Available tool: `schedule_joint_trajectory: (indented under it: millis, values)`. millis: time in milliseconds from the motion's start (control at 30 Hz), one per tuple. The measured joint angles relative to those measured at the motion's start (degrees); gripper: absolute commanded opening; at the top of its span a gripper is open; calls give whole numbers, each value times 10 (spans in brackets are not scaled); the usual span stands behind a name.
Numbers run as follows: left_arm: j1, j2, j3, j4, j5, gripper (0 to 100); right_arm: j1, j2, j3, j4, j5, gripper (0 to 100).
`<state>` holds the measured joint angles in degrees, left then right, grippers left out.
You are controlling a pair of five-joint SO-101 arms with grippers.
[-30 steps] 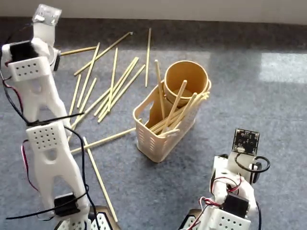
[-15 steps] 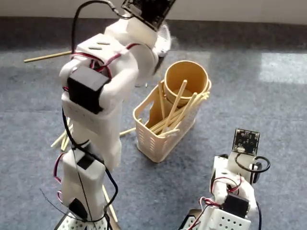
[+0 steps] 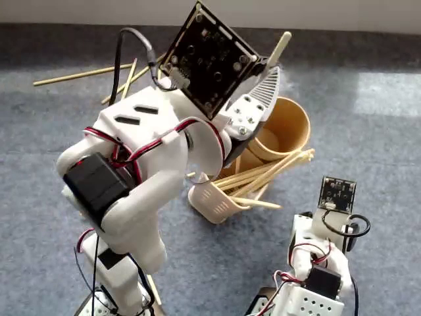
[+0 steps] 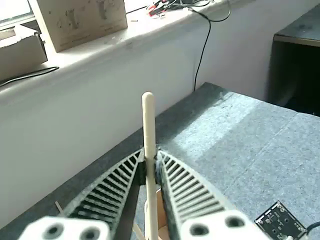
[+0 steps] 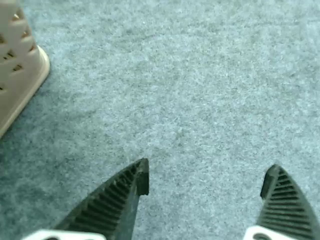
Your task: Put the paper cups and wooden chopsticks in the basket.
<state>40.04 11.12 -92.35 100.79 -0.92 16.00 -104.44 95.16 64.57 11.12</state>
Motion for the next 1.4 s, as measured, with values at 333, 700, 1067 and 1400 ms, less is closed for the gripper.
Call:
schedule_joint_trajectory:
  millis: [333,700,1067,1400]
  values:
    - [-23,-4,0,3,0,4,0,0,0,0,0,347]
    - [-54,23,-1,3,-36,66,0,0,0,0,0,347]
    - [-59,26,-1,3,-36,89,0,0,0,0,0,347]
    - [-261,28,35,3,-36,91,0,0,0,0,0,347]
